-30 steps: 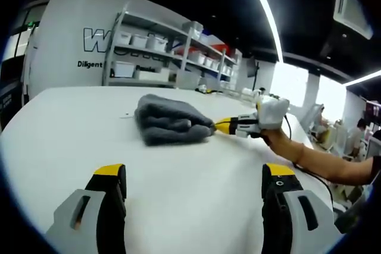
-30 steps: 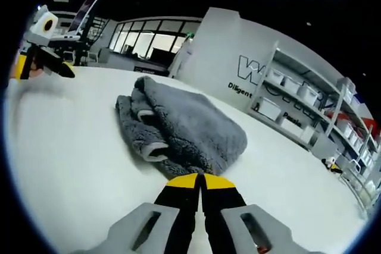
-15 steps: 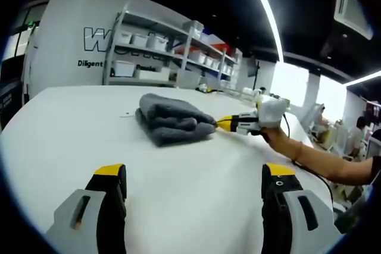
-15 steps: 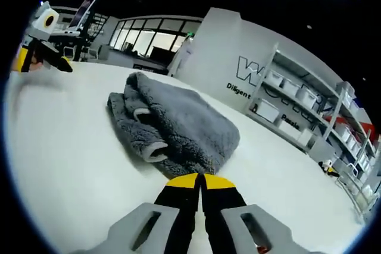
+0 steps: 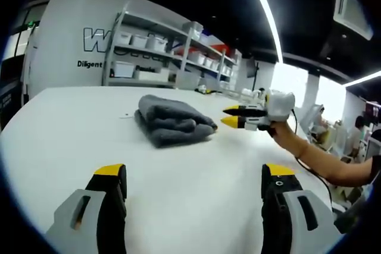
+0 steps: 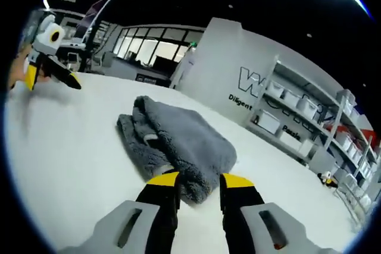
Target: Open the folded towel by lifting each exposed corner and separating the folded layers until the towel lies flat within the target outline without major curled edges
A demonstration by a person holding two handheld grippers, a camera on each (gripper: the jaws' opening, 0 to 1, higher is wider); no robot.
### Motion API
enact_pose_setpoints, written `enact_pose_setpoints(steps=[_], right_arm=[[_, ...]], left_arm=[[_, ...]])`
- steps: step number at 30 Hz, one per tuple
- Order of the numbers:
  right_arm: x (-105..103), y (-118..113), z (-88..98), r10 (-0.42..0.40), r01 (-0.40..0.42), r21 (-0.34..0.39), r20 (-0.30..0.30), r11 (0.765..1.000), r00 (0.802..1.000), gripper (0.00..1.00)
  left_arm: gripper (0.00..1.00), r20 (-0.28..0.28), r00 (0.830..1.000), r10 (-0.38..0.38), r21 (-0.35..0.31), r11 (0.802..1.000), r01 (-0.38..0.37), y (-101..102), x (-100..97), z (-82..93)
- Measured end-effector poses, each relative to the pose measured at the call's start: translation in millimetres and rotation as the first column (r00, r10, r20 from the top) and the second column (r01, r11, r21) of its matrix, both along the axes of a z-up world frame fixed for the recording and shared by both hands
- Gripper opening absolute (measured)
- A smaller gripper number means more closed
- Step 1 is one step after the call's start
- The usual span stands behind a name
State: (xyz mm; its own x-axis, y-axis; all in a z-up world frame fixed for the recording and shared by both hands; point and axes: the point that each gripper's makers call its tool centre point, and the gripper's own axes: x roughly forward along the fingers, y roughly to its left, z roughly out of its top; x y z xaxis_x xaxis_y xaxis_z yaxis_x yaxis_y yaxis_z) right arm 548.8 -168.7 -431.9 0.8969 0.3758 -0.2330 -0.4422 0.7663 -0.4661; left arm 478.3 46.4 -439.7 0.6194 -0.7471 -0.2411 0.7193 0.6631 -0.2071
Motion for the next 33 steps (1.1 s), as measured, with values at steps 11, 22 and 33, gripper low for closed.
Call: enact_pose_setpoints(steps=[11,22,33], right_arm=[[-10,46,-23.8,0.097,-0.097,-0.284,-0.014,0.954,0.995,0.19],[9,58,-43.5,0.096,-0.098,-0.405,-0.027,0.909,0.995,0.14],[15,46,-47.8,0.068,-0.076,-0.409,-0.035,0.909,0.997,0.0]], left_arm=[[0.92,0.0,1.0,-0.005,0.004,1.0,0.005,-1,-0.4,-0.2],[0.92,0.009,1.0,-0.012,0.008,1.0,0.012,-3,-4.3,1.2],[0.92,0.014,1.0,-0.012,0.003,1.0,0.012,-4,-9.8,1.5]])
